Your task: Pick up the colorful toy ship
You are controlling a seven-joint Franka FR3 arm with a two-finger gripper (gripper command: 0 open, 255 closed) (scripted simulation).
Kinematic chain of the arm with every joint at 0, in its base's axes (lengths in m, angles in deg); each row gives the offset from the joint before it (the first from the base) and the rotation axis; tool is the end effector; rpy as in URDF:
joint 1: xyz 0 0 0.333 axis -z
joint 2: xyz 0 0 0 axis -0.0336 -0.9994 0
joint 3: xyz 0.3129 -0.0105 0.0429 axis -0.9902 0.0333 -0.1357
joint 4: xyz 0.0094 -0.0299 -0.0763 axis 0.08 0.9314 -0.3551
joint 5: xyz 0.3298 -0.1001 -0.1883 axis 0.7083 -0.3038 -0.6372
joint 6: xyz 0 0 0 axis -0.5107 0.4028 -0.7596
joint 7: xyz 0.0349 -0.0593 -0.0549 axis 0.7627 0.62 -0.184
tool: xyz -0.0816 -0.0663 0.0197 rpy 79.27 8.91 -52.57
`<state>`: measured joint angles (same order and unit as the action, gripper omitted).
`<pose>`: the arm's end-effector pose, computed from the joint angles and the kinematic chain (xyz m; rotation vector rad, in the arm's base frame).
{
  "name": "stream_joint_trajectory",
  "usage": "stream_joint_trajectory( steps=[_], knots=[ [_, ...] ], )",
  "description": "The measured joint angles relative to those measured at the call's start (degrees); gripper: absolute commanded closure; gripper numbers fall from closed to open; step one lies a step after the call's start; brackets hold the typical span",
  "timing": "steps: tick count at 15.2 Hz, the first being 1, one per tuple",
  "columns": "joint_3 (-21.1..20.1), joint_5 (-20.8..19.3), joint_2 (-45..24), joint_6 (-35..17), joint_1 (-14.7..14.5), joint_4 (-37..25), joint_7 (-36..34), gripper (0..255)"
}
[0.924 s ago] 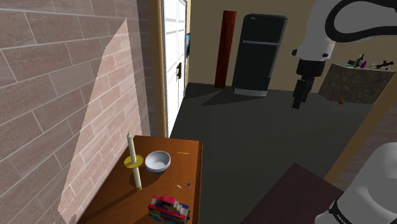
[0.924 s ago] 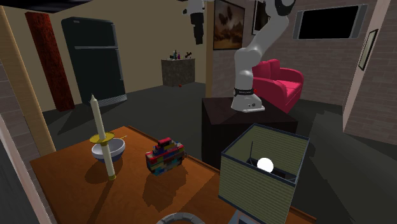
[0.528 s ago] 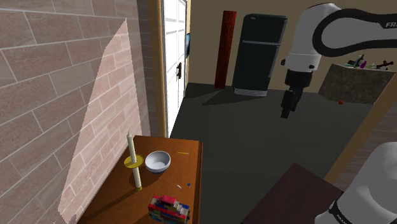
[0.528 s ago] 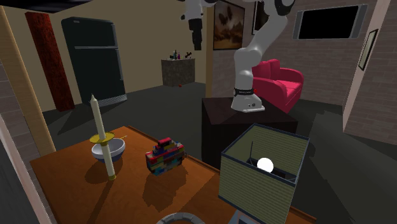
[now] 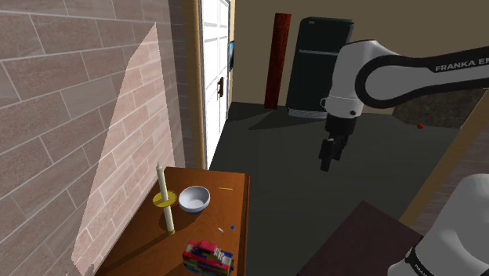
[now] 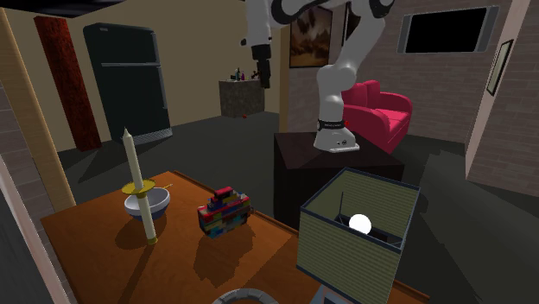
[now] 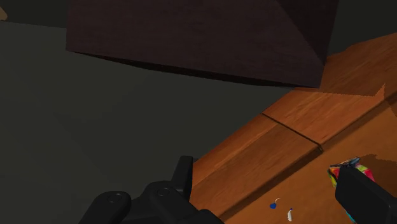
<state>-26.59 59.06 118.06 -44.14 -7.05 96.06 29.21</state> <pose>0.3398 0.0737 0.4574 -3.0963 -0.1722 0.1527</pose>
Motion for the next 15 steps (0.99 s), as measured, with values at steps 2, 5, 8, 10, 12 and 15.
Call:
stream_joint_trajectory(
  steps=[2,5,8,10,12,15],
  knots=[
    [-1.3,1.0,-2.67,-3.31,-0.69,0.55,-1.21,0],
    [-4.08,2.83,-7.73,-8.95,-2.15,0.92,-3.9,0],
    [-6.63,4.17,-13.01,-14.51,-3.37,0.98,-6.38,0],
    [-8.46,4.75,-17.27,-18.11,-4.15,0.07,-8.38,0],
    [-9.83,4.96,-20.75,-21.08,-4.7,-0.61,-9.97,0],
    [-11.76,4.43,-27.31,-25.88,-5.32,-2.57,-12.64,0]
  ],
)
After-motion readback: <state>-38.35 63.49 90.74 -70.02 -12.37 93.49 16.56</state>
